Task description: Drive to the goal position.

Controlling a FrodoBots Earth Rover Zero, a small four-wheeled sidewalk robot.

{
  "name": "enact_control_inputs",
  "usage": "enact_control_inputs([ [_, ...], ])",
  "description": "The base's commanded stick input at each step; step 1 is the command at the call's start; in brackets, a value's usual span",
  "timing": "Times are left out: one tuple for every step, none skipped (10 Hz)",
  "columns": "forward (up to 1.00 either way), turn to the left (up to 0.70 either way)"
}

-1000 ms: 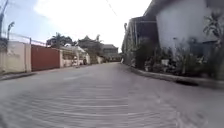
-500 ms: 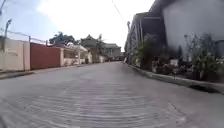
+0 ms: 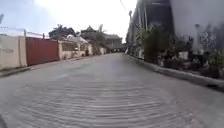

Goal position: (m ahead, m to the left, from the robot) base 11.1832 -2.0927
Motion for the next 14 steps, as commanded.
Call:
enact_control_inputs([
  [1.0,0.0],
  [1.0,0.0],
  [1.0,0.0],
  [1.0,0.0],
  [1.0,0.0],
  [1.0,0.0],
  [1.0,0.0],
  [1.0,0.0],
  [1.0,0.0],
  [1.0,0.0],
  [1.0,0.0],
  [1.0,0.0],
  [1.0,0.0],
  [1.0,0.0],
])
